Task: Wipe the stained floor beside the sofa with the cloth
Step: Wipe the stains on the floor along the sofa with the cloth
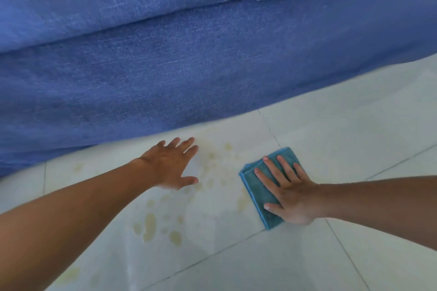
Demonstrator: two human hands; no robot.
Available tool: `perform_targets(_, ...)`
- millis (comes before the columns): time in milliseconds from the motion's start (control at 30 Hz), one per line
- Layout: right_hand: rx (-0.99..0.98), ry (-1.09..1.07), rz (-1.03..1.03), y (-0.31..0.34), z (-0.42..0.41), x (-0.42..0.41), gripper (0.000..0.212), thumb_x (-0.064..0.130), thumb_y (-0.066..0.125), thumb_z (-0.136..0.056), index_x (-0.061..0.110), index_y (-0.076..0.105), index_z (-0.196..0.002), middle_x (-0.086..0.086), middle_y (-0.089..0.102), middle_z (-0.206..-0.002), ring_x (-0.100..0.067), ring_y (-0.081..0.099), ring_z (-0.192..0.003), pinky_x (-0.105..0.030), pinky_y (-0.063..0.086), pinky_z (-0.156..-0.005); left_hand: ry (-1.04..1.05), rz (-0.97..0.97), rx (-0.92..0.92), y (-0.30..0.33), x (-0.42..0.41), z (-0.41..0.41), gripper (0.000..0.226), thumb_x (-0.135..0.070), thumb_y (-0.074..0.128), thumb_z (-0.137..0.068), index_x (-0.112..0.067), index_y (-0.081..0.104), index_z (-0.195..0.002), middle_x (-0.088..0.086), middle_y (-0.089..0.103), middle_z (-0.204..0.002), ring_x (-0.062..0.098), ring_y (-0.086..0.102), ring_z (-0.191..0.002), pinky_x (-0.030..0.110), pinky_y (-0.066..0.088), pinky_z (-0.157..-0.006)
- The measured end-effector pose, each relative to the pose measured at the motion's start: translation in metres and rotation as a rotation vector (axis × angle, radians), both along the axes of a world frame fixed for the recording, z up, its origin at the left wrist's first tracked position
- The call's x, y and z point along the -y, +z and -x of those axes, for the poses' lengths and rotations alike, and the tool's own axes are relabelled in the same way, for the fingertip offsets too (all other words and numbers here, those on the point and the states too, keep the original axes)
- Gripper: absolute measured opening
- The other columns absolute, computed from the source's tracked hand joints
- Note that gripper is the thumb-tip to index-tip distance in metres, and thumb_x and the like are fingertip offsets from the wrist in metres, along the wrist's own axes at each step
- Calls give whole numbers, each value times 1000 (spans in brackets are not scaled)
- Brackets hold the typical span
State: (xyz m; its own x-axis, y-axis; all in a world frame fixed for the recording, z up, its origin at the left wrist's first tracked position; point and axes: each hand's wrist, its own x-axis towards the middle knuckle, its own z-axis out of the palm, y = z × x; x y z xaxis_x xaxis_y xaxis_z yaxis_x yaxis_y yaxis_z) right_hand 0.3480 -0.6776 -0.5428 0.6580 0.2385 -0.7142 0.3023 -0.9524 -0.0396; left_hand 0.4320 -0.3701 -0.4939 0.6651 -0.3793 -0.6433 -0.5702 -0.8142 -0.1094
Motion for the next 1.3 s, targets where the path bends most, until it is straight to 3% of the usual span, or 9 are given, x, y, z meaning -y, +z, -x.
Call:
perform_targets(133, -206, -52, 102, 15, -10, -17, 83, 70, 19, -95, 35, -43, -138, 1, -59, -140, -31, -45, -138, -55, -15, -120, 67, 160, 46, -3, 5, -6, 94, -76, 31, -89, -22, -5, -158, -1, -11, -166, 24, 1, -153, 46, 13, -123)
perform_targets(267, 108, -302, -83, -10, 11, -38, 72, 69, 8, -94, 39, -40, -137, 5, -53, -145, -30, -43, -140, -55, -18, -118, 72, 187, 21, -24, 9, -5, 105, -83, 37, -82, -24, -5, -158, -2, -16, -165, 24, -4, -153, 50, 12, -122)
perform_targets(367, 421, -564, -164, -25, 98, -47, 70, 64, 1, -93, 35, -14, -155, 5, -19, -165, -27, -12, -154, -50, -3, -122, 40, 189, -5, -33, 6, -4, 111, -81, 46, -80, -23, -7, -157, -1, -21, -164, 26, -9, -152, 51, 22, -119)
perform_targets(567, 480, -804, -108, -29, 54, -41, 84, 64, 7, -85, 22, 15, -159, -2, -2, -169, -33, -6, -154, -49, -4, -123, 73, 198, -98, -33, 1, -2, 148, -81, 73, -54, -26, -22, -153, -4, -38, -157, 24, -27, -147, 58, 6, -120)
perform_targets(800, 516, -625, -151, -36, 120, -73, 72, 61, 11, -94, 35, -16, -155, 7, -23, -165, -28, -18, -153, -47, -6, -123, 72, 206, -85, -41, 0, 3, 158, -79, 78, -47, -25, -27, -152, -3, -41, -155, 27, -32, -145, 60, 0, -119)
perform_targets(900, 503, -877, -47, -36, 50, -84, 73, 58, 15, -93, 33, -7, -158, -2, -14, -168, -36, -11, -153, -53, -2, -123, 40, 252, -57, -41, -8, 2, 156, -88, 70, -43, -29, -23, -153, -7, -37, -157, 22, -28, -147, 54, 2, -121)
perform_targets(1067, 553, -580, -195, -33, 118, -128, 69, 58, 23, -93, 45, -1, -156, 4, -13, -167, -33, -14, -153, -51, -4, -122, 6, 263, 2, -48, -11, 7, 152, -95, 58, -45, -27, -24, -153, -2, -37, -158, 25, -28, -147, 57, 3, -121)
perform_targets(1233, 547, -929, -108, -41, 42, -124, 72, 55, 16, -89, 40, 3, -158, 0, -11, -168, -36, -12, -152, -55, -6, -121, 21, 310, -30, -39, -22, 4, 149, -94, 61, -46, -29, -18, -155, -12, -32, -159, 13, -26, -147, 46, 0, -121)
perform_targets(1300, 604, -785, -148, -44, 68, -150, 70, 54, 20, -92, 39, 3, -158, -1, -10, -168, -36, -12, -153, -55, -4, -122, -19, 291, -28, -42, -23, 8, 151, -92, 63, -46, -28, -20, -154, -8, -34, -158, 16, -28, -146, 48, -2, -122)
